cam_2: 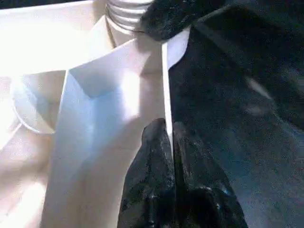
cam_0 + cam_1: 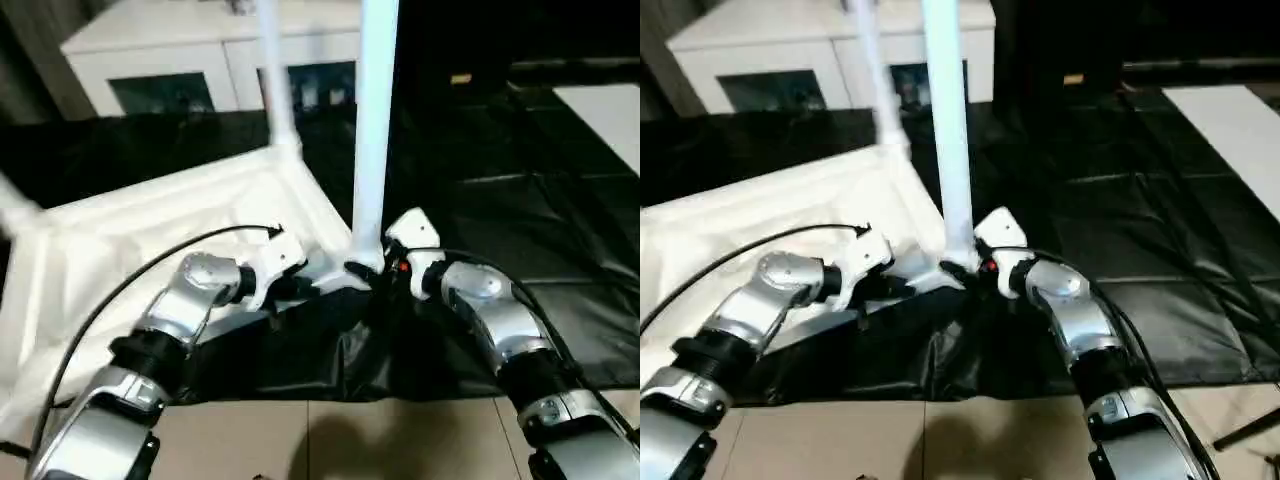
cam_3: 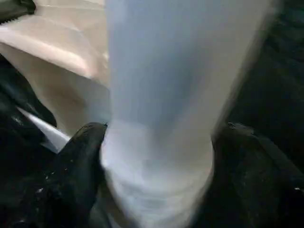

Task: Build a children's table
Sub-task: Rotate leg to tighten

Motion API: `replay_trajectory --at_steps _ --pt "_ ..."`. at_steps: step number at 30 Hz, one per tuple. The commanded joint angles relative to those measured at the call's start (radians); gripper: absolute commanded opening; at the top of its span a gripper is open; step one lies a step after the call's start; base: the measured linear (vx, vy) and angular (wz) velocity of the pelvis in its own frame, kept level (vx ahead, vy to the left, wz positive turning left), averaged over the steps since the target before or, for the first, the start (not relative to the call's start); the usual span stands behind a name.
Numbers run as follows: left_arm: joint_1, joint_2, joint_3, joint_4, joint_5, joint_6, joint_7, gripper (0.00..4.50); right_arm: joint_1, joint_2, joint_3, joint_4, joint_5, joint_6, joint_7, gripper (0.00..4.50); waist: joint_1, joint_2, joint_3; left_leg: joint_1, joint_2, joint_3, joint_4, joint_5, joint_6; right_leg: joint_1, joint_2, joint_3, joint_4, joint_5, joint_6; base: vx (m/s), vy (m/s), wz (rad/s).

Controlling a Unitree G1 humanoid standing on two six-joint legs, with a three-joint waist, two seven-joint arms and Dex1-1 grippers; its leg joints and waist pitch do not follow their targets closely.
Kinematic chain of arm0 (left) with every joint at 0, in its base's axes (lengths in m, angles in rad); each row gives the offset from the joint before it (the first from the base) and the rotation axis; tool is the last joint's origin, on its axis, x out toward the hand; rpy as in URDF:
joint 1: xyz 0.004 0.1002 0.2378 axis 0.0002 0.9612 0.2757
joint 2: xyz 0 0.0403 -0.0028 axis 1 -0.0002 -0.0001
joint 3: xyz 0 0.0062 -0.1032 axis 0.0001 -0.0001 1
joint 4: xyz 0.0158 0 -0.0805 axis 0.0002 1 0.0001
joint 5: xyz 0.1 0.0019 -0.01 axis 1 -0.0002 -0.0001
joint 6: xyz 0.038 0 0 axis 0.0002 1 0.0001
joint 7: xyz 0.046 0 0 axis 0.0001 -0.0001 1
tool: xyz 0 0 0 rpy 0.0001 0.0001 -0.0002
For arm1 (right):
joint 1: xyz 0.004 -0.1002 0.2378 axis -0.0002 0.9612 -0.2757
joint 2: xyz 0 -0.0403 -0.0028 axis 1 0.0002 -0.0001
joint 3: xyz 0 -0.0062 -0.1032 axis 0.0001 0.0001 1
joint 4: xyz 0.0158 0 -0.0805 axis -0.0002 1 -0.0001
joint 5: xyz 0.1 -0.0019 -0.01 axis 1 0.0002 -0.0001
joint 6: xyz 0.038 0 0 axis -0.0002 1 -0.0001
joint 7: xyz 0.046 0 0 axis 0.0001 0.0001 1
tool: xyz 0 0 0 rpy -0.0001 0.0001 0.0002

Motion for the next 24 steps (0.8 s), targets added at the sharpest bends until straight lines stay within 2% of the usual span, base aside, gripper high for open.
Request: replay_trajectory --at_steps 1,5,6,7,8,12,13,18,19,23,24 --pt "0.033 0.046 -0.033 -0.035 -0.002 -0.009 -0.092 0.00 0.008 -0.048 -0.018 -0.063 0.033 -0.013 0.094 3.88 0.000 0.000 -0.073 0.016 0.042 -0.010 -0.070 -0.086 0.127 0.060 -0.057 0.048 -0.053 0.055 -0.289 0.000 0.000 0.00" --pt "0.050 0.070 -0.029 -0.071 -0.023 -0.002 -0.133 0.00 0.015 -0.077 -0.018 -0.096 0.089 0.019 0.208 3.88 0.001 -0.003 -0.077 0.007 0.039 -0.011 -0.065 -0.054 0.135 0.063 -0.058 0.048 -0.045 0.110 -0.295 0.000 0.000 0.00" --pt "0.053 0.074 -0.030 -0.075 -0.025 -0.004 -0.141 0.00 0.019 -0.090 -0.007 -0.103 0.095 0.029 0.239 3.88 0.001 -0.003 -0.076 0.006 0.038 -0.010 -0.064 -0.053 0.138 0.064 -0.057 0.048 -0.045 0.109 -0.295 0.000 0.000 0.00" --pt "0.055 0.076 -0.030 -0.076 -0.026 -0.006 -0.145 0.00 0.021 -0.100 0.003 -0.108 0.096 0.036 0.258 3.72 0.003 -0.008 -0.077 0.005 0.039 -0.011 -0.064 -0.049 0.144 0.065 -0.058 0.048 -0.044 0.106 -0.292 0.000 0.000 0.00" --pt "0.055 0.076 -0.030 -0.076 -0.026 -0.006 -0.145 0.00 0.021 -0.100 0.003 -0.108 0.096 0.036 0.258 3.62 0.004 -0.007 -0.076 0.005 0.039 -0.011 -0.064 -0.045 0.147 0.064 -0.057 0.048 -0.045 0.100 -0.290 0.000 0.000 0.00" --pt "0.058 0.076 -0.028 -0.076 -0.026 -0.010 -0.149 0.00 0.013 -0.099 0.001 -0.086 0.100 0.054 0.274 3.44 0.004 -0.013 -0.076 0.005 0.038 -0.010 -0.063 -0.039 0.142 0.061 -0.058 0.048 -0.048 0.057 -0.285 0.000 0.000 0.00" --pt "0.058 0.076 -0.028 -0.076 -0.026 -0.010 -0.149 0.00 0.013 -0.099 0.001 -0.086 0.100 0.054 0.274 3.16 0.005 -0.012 -0.076 0.005 0.037 -0.010 -0.063 -0.036 0.140 0.061 -0.057 0.048 -0.048 0.055 -0.285 0.000 0.000 0.00" --pt "0.068 0.088 -0.029 -0.093 -0.033 -0.004 -0.160 0.00 0.008 -0.097 -0.001 -0.070 0.095 0.062 0.301 2.96 0.004 -0.013 -0.077 0.004 0.037 -0.011 -0.062 -0.032 0.140 0.061 -0.057 0.048 -0.046 0.049 -0.281 0.000 0.000 0.00" --pt "0.069 0.091 -0.029 -0.095 -0.033 -0.003 -0.162 0.00 0.007 -0.097 0.001 -0.067 0.095 0.064 0.304 2.77 0.005 -0.012 -0.077 0.004 0.037 -0.011 -0.061 -0.030 0.139 0.061 -0.058 0.048 -0.046 0.051 -0.281 0.000 0.000 0.00" --pt "0.073 0.096 -0.035 -0.099 -0.031 0.001 -0.171 0.00 0.005 -0.097 0.010 -0.058 0.090 0.064 0.311 2.69 0.004 -0.012 -0.078 0.004 0.036 -0.011 -0.060 -0.022 0.143 0.061 -0.057 0.047 -0.045 0.056 -0.281 0.000 0.000 0.00" --pt "0.074 0.097 -0.037 -0.099 -0.029 0.001 -0.173 0.00 0.004 -0.094 0.012 -0.052 0.087 0.063 0.308 2.66 0.004 -0.009 -0.077 0.004 0.036 -0.011 -0.060 -0.026 0.142 0.061 -0.057 0.047 -0.046 0.050 -0.280 0.000 0.000 0.00"
